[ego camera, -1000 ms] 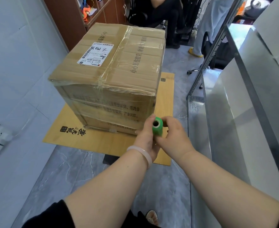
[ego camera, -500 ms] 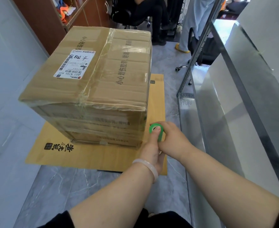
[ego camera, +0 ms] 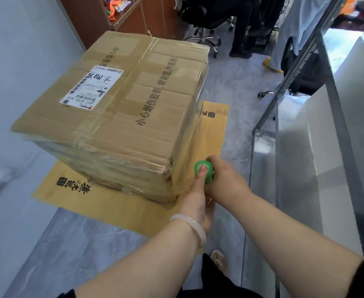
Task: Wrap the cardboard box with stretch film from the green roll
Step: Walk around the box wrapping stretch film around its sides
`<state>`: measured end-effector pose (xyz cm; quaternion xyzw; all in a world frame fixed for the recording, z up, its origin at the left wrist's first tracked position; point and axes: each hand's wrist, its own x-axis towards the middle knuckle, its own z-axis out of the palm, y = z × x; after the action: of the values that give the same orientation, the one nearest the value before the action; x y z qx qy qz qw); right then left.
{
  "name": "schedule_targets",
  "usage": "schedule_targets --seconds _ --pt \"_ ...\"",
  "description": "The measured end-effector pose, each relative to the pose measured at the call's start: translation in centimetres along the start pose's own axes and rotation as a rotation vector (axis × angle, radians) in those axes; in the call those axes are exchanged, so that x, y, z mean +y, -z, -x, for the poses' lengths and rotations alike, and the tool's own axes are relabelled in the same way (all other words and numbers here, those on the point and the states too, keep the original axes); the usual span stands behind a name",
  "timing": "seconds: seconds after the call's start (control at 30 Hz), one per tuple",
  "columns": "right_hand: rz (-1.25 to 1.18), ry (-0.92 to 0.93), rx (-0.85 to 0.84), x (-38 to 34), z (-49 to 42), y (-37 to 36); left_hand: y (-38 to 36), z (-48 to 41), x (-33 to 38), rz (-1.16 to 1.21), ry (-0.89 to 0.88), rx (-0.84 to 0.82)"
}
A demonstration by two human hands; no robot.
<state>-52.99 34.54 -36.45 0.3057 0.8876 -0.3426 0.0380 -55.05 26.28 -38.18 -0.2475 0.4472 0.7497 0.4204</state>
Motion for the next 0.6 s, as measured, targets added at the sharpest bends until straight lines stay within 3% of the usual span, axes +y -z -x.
schedule_targets --seconds 0.27,0.6 --pt "-0.112 0.226 -0.272 0.9 -3.6 0.7 -2.0 -0.9 1.3 0.207 -0.092 0.122" --pt "0.002 0.294 -0.121 1.5 -5.6 2.7 -3.8 -1.5 0.6 0.093 -0.042 0.028"
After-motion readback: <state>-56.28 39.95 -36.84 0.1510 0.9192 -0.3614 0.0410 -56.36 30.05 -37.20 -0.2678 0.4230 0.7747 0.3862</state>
